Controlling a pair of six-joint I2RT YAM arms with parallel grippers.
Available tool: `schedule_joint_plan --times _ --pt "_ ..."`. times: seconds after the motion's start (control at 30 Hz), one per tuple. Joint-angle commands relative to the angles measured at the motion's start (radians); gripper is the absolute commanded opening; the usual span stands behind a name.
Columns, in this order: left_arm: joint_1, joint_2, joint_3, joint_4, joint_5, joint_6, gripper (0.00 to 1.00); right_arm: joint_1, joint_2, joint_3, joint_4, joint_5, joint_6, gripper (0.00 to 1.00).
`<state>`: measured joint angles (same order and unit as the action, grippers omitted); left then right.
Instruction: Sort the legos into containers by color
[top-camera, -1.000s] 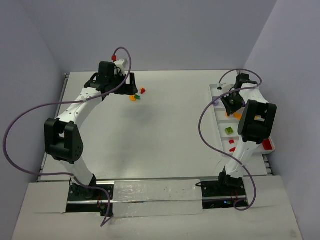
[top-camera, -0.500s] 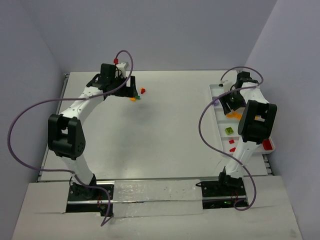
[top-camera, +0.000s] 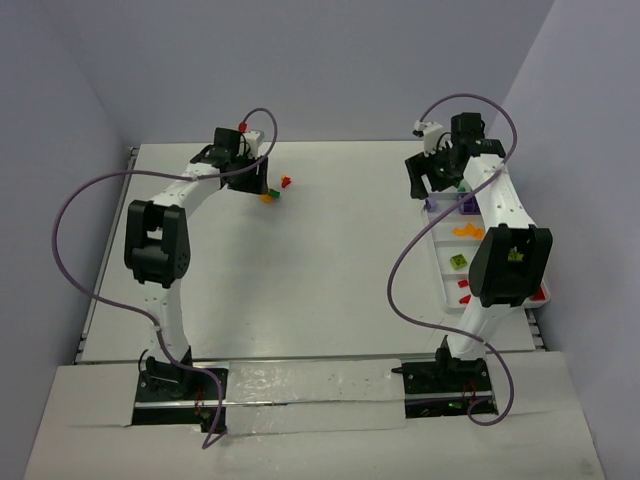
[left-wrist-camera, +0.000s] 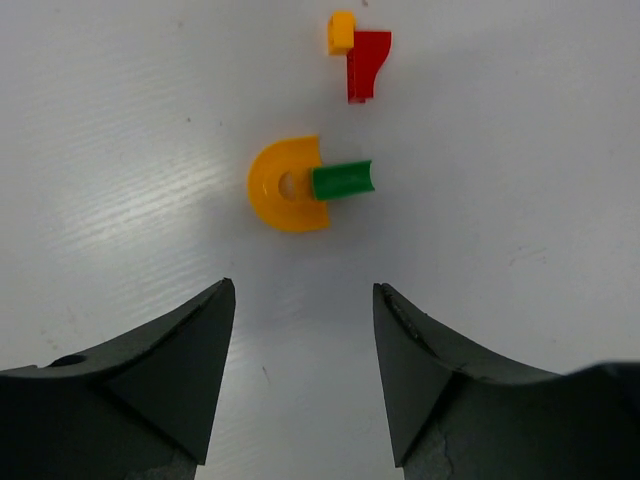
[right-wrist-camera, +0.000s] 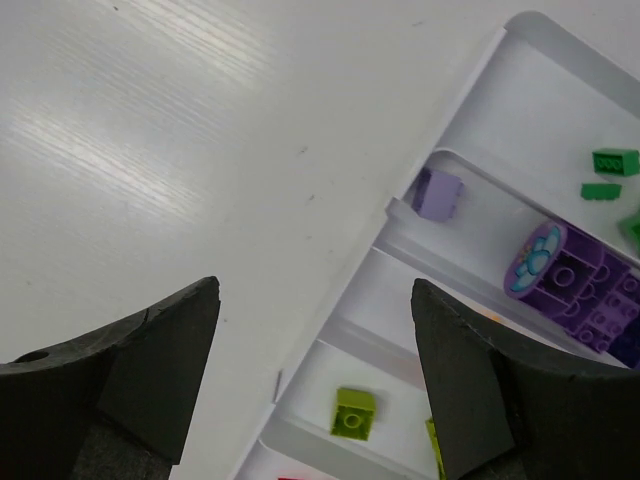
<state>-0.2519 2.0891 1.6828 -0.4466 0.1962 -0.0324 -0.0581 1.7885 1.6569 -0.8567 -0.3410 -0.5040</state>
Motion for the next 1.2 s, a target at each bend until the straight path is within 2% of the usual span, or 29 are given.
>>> schedule_joint_plan --times 0.0,0.07,0.23,0.37,0.53,0.73,0.97,1.17 --pt "-0.003 0.046 0.099 0.038 0.008 0.049 0.60 0.021 -0.041 0.013 0.018 -0.030 0.054 0.84" --pt "-0.003 0.047 0.073 0.084 0.045 0.113 0.60 0.029 -0.044 0.002 0.016 -0.034 0.055 0.84" --pt "-0.003 0.028 0.021 0.157 0.273 0.311 0.61 0.030 -0.040 -0.010 0.009 -0.042 0.048 0.84" --pt "-0.003 0.078 0.131 0.002 0.430 0.585 0.70 0.030 -0.038 -0.021 0.002 -0.050 0.042 0.84" --pt "0.000 0.169 0.276 -0.126 0.477 0.760 0.73 0.030 -0.041 -0.042 -0.001 -0.059 0.038 0.84" --pt "0.017 0.288 0.417 -0.257 0.512 0.844 0.70 0.030 -0.044 -0.058 -0.011 -0.064 0.024 0.84" --pt "0.042 0.353 0.437 -0.260 0.514 0.859 0.68 0.030 -0.044 -0.069 -0.019 -0.058 0.018 0.83" --pt "0.052 0.365 0.425 -0.273 0.506 0.873 0.63 0.030 -0.040 -0.060 -0.021 -0.061 0.021 0.83"
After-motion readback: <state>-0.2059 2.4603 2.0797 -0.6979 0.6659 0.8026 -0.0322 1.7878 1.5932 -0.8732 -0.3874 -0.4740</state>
